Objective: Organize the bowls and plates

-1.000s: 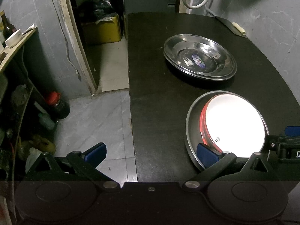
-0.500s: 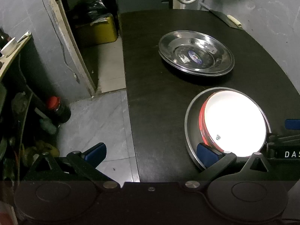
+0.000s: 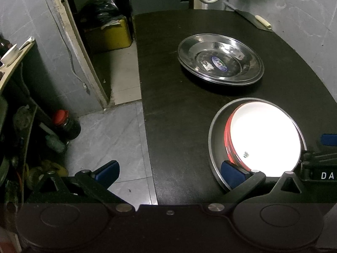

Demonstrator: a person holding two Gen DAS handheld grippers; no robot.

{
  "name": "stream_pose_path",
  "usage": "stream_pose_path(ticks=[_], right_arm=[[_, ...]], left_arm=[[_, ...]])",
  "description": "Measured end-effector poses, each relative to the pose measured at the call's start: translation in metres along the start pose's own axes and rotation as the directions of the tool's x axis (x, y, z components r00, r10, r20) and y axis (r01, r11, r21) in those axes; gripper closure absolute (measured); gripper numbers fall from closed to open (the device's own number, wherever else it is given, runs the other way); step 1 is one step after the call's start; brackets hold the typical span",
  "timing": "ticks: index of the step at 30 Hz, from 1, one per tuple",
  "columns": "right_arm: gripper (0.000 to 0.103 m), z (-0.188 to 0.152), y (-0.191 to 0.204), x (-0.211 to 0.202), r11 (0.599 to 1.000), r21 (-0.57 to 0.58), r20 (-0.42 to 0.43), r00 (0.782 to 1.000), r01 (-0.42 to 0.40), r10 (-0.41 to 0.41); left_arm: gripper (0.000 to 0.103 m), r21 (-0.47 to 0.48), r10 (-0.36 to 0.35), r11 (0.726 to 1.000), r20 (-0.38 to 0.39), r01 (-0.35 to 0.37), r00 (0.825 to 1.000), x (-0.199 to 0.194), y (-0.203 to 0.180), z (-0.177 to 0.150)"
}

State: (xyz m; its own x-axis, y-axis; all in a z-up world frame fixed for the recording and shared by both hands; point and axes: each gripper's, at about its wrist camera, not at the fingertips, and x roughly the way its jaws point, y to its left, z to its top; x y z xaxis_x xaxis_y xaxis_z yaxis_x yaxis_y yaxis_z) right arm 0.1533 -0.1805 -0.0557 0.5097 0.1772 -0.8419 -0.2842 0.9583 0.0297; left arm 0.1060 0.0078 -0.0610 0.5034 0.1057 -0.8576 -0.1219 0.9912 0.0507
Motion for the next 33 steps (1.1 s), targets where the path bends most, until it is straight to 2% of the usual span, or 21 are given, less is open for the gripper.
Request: stream_pose_path(ticks=[23,29,33], right_arm=[[0.001,-0.0007,0.0054,-0.0033,0.998,-0.063,0.028,0.999,0.016,-0.014],[0.012,-0.0006,0.0082,-0.0069,0.996,-0.085,0.039,0.999,-0.005,0.008],[0.024,-0.0006,0.0098,-0.0087,0.996,-0.088,0.042,0.998,-0.034,0.038]], left_arm=[[0.001,0.015,0.021,1.000,-0.001,-0.021,1.000,-0.0011,-0.0015,0.0030],[0.005,0.030,0.010,0.999,0.002,-0.010,1.000,-0.0042,-0.0033,0.0017],[0.013,0.045,-0.003,0.999,0.009,0.003,1.000,-0.0072,-0.0054,0.0011]])
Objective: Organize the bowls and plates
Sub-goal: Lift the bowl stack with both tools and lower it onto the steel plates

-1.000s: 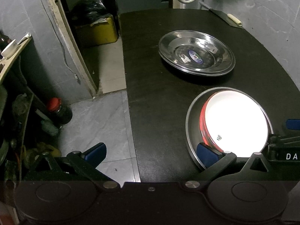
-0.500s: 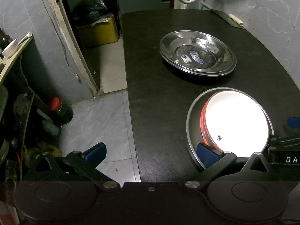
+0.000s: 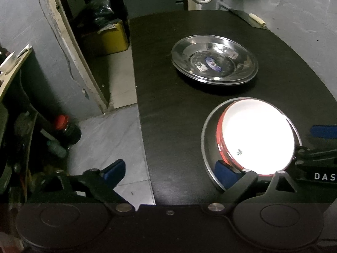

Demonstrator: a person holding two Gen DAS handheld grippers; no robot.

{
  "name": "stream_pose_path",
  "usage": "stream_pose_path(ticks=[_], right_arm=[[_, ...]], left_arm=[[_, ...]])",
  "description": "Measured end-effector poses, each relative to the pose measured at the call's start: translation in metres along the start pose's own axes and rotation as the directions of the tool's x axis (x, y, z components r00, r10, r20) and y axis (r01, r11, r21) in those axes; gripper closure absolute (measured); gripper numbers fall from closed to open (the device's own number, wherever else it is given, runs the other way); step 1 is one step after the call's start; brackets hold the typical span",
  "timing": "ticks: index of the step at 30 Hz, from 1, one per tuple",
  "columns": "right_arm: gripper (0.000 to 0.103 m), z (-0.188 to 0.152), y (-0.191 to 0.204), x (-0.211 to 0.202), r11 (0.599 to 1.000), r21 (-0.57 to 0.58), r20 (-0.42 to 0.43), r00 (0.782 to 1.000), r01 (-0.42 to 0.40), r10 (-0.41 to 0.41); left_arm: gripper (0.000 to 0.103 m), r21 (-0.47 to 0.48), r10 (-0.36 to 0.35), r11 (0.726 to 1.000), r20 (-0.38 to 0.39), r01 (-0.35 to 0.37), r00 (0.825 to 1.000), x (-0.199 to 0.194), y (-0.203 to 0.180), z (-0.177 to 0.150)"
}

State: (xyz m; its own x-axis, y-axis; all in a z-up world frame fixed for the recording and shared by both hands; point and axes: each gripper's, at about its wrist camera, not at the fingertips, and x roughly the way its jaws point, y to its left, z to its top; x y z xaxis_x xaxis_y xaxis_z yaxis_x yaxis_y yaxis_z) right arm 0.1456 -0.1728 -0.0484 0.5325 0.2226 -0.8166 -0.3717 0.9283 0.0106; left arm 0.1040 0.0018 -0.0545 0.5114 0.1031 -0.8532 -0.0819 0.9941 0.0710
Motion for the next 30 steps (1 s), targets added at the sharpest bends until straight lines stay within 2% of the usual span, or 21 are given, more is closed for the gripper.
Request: stream_pose_path(ticks=[2,8,10,13,15,20,21,24,30], right_arm=[[0.029,0.000,0.001,-0.001,1.000,-0.006,0.006,1.000,-0.010,0.010],[0.053,0.001,0.008,-0.004,0.998,-0.026,0.014,0.998,-0.055,0.056],[0.065,0.001,0.010,-0.005,0.997,-0.033,0.016,0.997,-0.076,0.077],[0.076,0.001,0.013,-0.005,0.994,-0.044,0.016,0.995,-0.100,0.101],[0.082,0.000,0.015,-0.006,0.992,-0.047,0.016,0.993,-0.114,0.115],[0.084,0.000,0.016,-0.007,0.992,-0.041,0.015,0.992,-0.123,0.123],[0.084,0.000,0.015,-0.007,0.991,-0.037,0.015,0.992,-0.125,0.126],[0.084,-0.001,0.014,-0.007,0.991,-0.029,0.016,0.991,-0.131,0.132],[0.085,0.000,0.011,-0.007,0.990,-0.016,0.008,0.990,-0.138,0.139]], left_arm=[[0.017,0.006,-0.011,1.000,0.003,0.011,1.000,-0.001,-0.001,0.000],[0.033,0.009,-0.053,0.999,0.010,0.053,0.999,-0.003,-0.003,0.000],[0.043,0.007,-0.077,0.997,0.012,0.077,0.997,-0.005,-0.003,-0.001],[0.057,0.009,-0.113,0.994,0.013,0.113,0.993,-0.005,-0.004,0.000],[0.062,0.016,-0.129,0.992,0.014,0.128,0.992,-0.006,-0.006,0.000],[0.078,0.022,-0.171,0.985,0.016,0.170,0.985,-0.007,-0.007,-0.001],[0.086,0.023,-0.182,0.983,0.016,0.182,0.983,-0.007,-0.008,-0.001],[0.086,0.035,-0.183,0.983,0.018,0.182,0.983,-0.007,-0.009,0.000],[0.089,-0.005,-0.201,0.979,0.005,0.201,0.979,-0.006,-0.006,0.004]])
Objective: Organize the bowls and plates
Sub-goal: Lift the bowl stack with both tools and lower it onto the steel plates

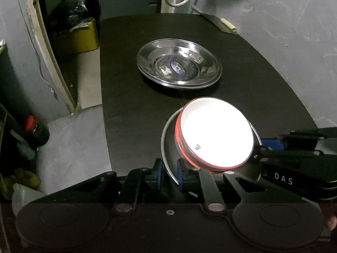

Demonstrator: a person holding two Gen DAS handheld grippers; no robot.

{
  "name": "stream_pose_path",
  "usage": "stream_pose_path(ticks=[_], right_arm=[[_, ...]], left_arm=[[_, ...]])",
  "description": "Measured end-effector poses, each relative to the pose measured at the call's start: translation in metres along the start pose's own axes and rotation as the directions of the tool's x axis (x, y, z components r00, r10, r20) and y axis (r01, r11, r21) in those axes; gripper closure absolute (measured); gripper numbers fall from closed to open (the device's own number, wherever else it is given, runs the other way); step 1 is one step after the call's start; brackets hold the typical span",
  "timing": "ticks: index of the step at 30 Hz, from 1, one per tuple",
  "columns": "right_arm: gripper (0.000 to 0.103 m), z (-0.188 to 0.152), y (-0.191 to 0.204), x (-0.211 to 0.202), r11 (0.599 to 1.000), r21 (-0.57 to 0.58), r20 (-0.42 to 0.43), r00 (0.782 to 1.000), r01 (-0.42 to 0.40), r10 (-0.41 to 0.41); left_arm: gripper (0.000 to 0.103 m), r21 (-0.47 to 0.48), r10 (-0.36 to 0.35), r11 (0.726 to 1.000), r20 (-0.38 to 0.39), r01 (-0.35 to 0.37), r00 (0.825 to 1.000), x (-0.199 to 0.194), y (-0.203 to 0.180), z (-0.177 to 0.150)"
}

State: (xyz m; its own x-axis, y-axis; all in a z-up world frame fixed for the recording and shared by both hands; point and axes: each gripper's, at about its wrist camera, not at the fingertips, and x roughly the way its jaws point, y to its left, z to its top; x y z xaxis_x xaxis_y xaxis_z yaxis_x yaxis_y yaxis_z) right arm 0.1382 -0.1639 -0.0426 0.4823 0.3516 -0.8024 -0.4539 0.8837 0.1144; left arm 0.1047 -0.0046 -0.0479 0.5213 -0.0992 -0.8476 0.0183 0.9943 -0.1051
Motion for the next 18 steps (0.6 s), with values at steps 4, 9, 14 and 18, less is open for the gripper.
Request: stream_pose_path(ticks=[4,9,14,18], right_arm=[[0.085,0.002,-0.005,-0.002,1.000,0.020,0.002,1.000,-0.003,0.003],[0.085,0.009,-0.015,-0.010,0.999,0.052,0.021,1.000,-0.004,0.003],[0.085,0.021,-0.027,-0.017,0.997,0.082,0.046,0.999,0.004,-0.007],[0.085,0.037,-0.036,-0.019,0.996,0.088,0.069,0.998,0.007,-0.013]], left_arm=[[0.089,-0.006,-0.007,1.000,0.012,0.007,1.000,-0.002,-0.002,0.004],[0.090,-0.029,-0.026,0.999,0.033,0.027,0.999,-0.002,-0.004,0.015],[0.091,-0.042,-0.045,0.998,0.066,0.048,0.997,-0.002,-0.009,0.033],[0.091,-0.044,-0.050,0.998,0.097,0.055,0.994,0.000,-0.012,0.050]])
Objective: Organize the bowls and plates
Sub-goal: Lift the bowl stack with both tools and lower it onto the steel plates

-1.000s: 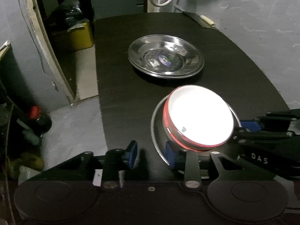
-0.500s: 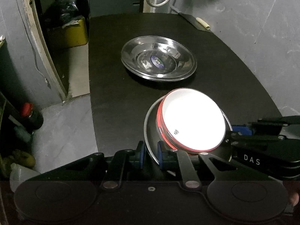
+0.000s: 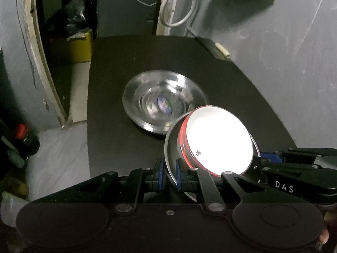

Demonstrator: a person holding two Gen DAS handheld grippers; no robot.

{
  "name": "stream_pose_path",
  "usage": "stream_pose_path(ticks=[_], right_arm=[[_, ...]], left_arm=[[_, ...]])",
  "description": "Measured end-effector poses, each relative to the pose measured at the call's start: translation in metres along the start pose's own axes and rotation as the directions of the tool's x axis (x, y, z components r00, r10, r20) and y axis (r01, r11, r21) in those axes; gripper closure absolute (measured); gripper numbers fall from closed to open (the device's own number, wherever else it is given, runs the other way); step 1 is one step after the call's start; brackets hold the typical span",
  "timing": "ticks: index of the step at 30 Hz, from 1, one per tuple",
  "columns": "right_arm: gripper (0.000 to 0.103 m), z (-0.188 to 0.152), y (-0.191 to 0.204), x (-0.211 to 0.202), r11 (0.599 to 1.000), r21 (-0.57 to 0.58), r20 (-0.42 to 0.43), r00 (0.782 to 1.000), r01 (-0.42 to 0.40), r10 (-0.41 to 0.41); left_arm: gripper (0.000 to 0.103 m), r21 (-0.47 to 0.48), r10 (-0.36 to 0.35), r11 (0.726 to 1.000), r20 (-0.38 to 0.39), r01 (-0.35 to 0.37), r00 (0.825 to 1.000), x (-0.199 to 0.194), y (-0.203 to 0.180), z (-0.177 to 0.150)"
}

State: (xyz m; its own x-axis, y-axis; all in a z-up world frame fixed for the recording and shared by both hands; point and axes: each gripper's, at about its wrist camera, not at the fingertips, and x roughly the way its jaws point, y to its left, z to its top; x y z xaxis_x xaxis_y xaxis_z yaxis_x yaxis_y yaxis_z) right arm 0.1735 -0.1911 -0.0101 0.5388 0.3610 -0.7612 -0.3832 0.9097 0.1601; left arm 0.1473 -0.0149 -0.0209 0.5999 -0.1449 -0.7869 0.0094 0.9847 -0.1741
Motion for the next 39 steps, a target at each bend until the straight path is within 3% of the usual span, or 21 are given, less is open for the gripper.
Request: stream_pose_path(ticks=[18,29,39], right_arm=[[0.085,0.085,-0.024,0.054,0.997,-0.070,0.014,0.999,-0.044,0.045],[0.085,0.099,-0.026,0.091,0.993,-0.084,-0.036,0.997,-0.077,0.074],[0.085,0.100,-0.027,0.100,0.993,-0.077,-0.049,0.996,-0.084,0.081]], left_arm=[[0.093,-0.068,0.066,0.996,0.049,-0.063,0.997,0.051,0.007,0.075],[0.094,-0.099,0.103,0.990,0.010,-0.102,0.995,0.077,0.020,0.086],[0.094,-0.107,0.109,0.988,-0.006,-0.109,0.994,0.086,0.024,0.087]])
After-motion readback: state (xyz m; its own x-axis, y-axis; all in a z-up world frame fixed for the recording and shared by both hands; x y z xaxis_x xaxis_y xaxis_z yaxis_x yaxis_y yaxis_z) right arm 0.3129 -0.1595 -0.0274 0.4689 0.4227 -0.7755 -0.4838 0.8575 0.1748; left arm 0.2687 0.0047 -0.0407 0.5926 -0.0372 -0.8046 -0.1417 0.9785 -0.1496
